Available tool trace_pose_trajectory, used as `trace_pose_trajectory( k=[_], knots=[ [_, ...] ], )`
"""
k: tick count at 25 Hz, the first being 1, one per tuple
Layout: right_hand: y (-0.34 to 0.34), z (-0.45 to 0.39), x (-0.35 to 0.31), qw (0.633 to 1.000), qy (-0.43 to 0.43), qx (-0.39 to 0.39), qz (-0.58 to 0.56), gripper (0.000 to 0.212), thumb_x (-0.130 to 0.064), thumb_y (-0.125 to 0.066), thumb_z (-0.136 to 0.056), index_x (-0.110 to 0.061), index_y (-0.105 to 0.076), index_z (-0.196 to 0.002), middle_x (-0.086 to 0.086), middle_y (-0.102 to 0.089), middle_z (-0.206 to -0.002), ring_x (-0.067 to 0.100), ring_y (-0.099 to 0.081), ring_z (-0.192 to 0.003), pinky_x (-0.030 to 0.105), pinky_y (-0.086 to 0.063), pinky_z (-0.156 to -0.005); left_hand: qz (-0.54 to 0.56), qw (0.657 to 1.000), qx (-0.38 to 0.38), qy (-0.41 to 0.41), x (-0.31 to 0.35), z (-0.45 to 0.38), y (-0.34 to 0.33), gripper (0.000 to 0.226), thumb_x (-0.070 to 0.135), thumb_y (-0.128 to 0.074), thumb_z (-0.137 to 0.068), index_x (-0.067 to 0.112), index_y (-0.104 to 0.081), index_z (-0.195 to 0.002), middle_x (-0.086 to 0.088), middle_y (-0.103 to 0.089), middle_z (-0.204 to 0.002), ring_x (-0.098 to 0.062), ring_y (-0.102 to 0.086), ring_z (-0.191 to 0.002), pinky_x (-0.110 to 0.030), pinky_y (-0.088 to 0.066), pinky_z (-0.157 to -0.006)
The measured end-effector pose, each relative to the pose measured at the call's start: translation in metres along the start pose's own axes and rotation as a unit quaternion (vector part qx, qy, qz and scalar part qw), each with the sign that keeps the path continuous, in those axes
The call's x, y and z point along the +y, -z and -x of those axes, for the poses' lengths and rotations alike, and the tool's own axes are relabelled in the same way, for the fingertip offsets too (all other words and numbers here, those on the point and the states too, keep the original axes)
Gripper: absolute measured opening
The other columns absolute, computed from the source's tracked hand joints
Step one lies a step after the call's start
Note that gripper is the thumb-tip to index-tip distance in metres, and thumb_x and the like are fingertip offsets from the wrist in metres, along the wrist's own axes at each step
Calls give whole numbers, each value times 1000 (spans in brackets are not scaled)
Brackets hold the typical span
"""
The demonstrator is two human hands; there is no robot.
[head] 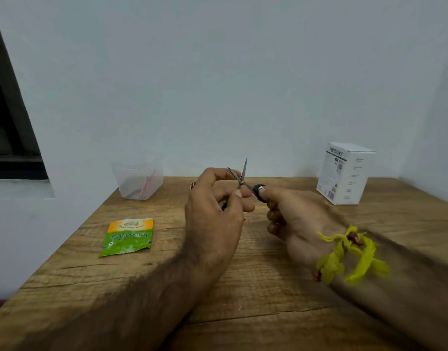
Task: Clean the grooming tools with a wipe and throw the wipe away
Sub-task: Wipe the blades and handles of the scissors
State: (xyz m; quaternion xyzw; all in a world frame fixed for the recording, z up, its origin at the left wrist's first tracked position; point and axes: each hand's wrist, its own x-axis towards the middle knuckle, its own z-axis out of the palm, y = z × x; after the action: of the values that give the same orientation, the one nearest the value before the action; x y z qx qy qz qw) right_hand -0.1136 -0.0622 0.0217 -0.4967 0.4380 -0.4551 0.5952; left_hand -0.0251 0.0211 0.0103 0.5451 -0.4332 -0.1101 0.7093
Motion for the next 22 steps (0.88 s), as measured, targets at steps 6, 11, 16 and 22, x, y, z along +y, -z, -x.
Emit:
trace_pose_trajectory(
  k=[6, 11, 16, 22],
  knots=[
    [4, 1, 0, 998, 50, -17, 37, 12, -19, -75, -84, -8, -75, -80, -2, -53, -62, 12, -45, -57, 27, -35, -49, 49, 997, -12, 65, -4, -3, 4, 19, -3, -56, -98, 14, -56, -108, -4, -78, -87, -16, -77, -75, -29, -62, -62],
    [5, 8, 11, 953, 287, -17, 95, 5, -21, -72, -89, -19, -75, -86, -12, -71, -70, 0, -62, -65, 15, -47, -57, 179, 970, 27, 162, -9, -12, 7, 34, -12, -56, -94, 14, -53, -116, -10, -77, -93, -23, -78, -83, -34, -64, -68],
    [7, 4, 17, 831, 506, -38, 226, 5, -6, -68, -89, -11, -70, -90, -1, -66, -88, 9, -63, -80, 22, -52, -63, 200, 957, 24, 208, -10, -15, 10, 34, -10, -69, -82, 3, -60, -112, -17, -78, -95, -28, -77, -86, -46, -60, -79],
    [12, -6, 20, 769, 573, -87, 271, 9, -2, -67, -89, -9, -70, -93, 0, -64, -89, 11, -61, -83, 25, -52, -68, 206, 954, 16, 216, -10, -17, 12, 24, -2, -66, -91, 0, -60, -114, -12, -79, -88, -23, -78, -77, -35, -64, -65]
  ],
)
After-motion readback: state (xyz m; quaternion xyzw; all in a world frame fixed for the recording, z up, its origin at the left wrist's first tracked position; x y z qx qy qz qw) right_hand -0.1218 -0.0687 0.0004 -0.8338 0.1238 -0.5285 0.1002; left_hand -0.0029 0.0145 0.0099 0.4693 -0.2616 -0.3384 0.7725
